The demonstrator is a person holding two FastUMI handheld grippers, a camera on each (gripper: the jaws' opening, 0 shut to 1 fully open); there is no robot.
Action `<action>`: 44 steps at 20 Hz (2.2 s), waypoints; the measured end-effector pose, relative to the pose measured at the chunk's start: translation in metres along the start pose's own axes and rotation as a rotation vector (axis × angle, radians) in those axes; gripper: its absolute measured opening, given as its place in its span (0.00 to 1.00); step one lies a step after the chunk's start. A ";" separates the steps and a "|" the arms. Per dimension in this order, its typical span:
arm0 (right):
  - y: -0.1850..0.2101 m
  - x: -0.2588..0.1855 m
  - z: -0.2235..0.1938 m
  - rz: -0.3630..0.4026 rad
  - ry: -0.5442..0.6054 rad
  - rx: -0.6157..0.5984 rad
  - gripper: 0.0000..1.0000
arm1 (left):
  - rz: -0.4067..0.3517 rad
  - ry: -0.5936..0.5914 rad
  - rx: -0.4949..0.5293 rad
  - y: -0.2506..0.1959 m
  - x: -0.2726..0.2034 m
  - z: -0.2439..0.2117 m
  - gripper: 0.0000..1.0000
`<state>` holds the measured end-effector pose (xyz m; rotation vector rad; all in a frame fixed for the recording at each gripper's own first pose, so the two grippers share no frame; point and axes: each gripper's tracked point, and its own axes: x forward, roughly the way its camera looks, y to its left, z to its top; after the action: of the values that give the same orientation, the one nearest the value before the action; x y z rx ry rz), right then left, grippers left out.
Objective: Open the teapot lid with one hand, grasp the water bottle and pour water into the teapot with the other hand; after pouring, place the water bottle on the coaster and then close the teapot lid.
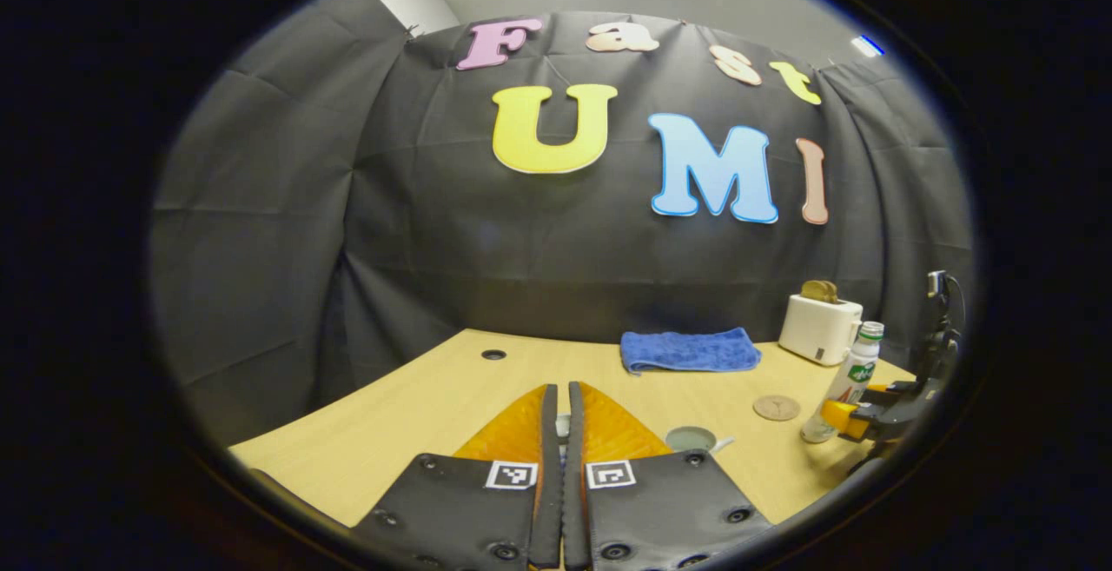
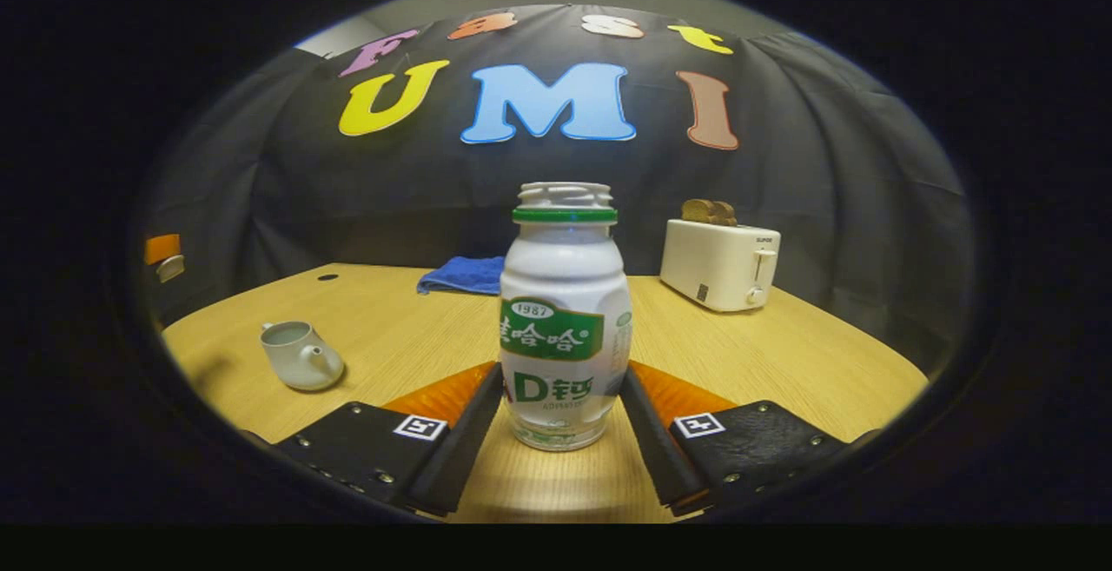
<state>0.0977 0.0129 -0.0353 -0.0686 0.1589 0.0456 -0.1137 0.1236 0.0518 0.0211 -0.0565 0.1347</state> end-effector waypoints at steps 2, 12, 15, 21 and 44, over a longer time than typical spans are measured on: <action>0.001 0.001 0.001 0.001 -0.004 -0.016 0.78 | -0.012 0.006 -0.006 -0.004 0.001 -0.006 0.06; 0.003 -0.004 0.015 -0.062 -0.023 -0.315 0.72 | -0.065 0.034 -0.030 -0.025 0.003 -0.025 0.11; 0.008 -0.006 0.028 -0.096 -0.048 -0.444 0.72 | -0.065 0.044 -0.042 -0.022 0.004 -0.031 0.11; 0.026 -0.013 0.068 -0.159 -0.171 -0.729 0.72 | -0.053 0.057 -0.059 -0.015 0.004 -0.042 0.11; 0.090 0.019 0.072 -0.160 -0.208 -1.341 0.72 | 0.012 0.058 -0.088 0.028 -0.003 -0.048 0.11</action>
<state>0.1231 0.1080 0.0268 -1.4094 -0.1111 -0.0080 -0.1175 0.1522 0.0038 -0.0709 -0.0050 0.1443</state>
